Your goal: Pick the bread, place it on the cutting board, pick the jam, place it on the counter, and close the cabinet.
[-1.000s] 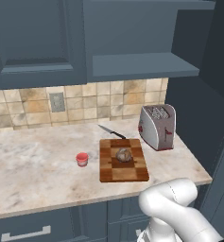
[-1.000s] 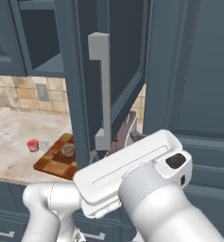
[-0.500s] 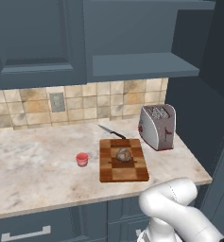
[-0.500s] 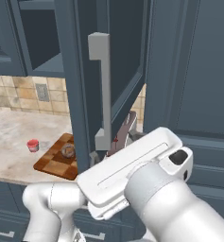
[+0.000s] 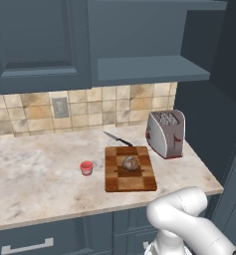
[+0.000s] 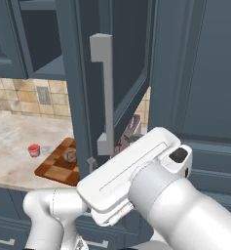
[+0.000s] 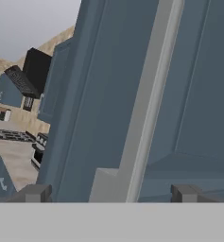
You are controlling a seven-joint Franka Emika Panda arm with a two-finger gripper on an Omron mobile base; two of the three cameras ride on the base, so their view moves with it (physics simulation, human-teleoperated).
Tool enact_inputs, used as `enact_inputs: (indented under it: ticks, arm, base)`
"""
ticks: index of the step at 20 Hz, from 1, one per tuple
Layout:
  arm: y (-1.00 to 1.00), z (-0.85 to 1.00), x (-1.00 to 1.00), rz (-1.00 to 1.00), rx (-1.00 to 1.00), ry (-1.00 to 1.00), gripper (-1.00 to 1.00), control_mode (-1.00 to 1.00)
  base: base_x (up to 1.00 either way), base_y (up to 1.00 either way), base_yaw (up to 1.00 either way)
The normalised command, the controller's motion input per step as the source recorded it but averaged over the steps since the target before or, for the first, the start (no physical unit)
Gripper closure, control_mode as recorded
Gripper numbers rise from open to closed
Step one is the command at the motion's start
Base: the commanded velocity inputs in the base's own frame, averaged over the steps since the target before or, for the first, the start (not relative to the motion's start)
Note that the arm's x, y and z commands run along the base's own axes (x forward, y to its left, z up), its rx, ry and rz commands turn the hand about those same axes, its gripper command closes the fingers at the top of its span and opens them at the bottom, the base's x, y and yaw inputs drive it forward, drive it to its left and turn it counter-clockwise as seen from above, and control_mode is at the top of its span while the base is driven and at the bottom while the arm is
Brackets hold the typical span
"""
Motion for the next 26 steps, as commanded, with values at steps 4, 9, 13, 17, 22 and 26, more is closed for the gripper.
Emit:
enact_inputs:
  ticks: [4, 9, 13, 17, 22, 26]
  arm:
    - [0.11, 0.00, 0.16, 0.05, 0.00, 0.00, -1.00, -1.00]
    - [0.10, 0.00, 0.26, 0.03, 0.00, 0.00, -1.00, -1.00]
    - [0.24, 0.00, 0.19, 0.01, 0.00, 0.00, -1.00, -1.00]
    - [0.38, 0.00, 0.09, 0.00, 0.00, 0.00, -1.00, -1.00]
    - [0.45, 0.00, 0.09, 0.00, 0.00, 0.00, -1.00, -1.00]
    - [0.47, 0.00, 0.15, 0.00, 0.00, 0.00, -1.00, -1.00]
  base:
    - [0.00, 0.00, 0.00]
    - [0.00, 0.00, 0.00]
    - [0.00, 0.00, 0.00]
    - [0.00, 0.00, 0.00]
    - [0.00, 0.00, 0.00]
    - [0.00, 0.00, 0.00]
